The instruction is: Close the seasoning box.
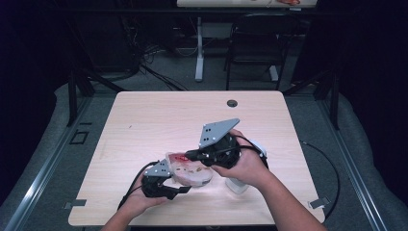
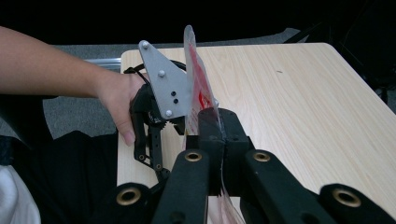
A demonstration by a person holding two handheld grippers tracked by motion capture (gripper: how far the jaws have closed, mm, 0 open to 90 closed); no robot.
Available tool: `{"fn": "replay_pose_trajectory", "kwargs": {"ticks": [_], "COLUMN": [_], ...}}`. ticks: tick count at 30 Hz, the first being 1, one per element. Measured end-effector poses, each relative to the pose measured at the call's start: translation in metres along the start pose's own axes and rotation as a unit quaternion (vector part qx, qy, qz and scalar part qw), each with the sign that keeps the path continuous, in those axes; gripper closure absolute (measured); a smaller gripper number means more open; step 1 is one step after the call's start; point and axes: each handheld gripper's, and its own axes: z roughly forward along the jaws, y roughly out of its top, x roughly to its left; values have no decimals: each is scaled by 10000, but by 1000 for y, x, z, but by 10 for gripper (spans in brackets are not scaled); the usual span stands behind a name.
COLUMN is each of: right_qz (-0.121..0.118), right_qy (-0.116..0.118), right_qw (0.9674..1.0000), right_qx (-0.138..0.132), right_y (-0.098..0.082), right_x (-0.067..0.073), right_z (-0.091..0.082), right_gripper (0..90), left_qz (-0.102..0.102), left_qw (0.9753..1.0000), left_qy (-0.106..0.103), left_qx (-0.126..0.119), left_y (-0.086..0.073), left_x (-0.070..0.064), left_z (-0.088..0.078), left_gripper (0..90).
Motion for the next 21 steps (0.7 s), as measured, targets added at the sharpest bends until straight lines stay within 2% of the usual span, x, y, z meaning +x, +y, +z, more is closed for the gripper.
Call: {"fn": "replay_pose_trajectory", "kwargs": {"ticks": [10,21], "right_qz": [39,89], "right_qy": [41,3], "right_qw": [10000,9999], "right_qx": [-21,-47], "right_y": [-1,-3], "right_x": [0,-2], "right_z": [1,-3], "right_gripper": [900,900], "left_qz": [-177,-136], "left_qw": [9998,9997], "left_qy": [-55,-135], "left_qx": [68,133], "left_y": [0,4], "left_x": [2,1], "left_z": [-1,-5], "left_gripper": [571,653]}}
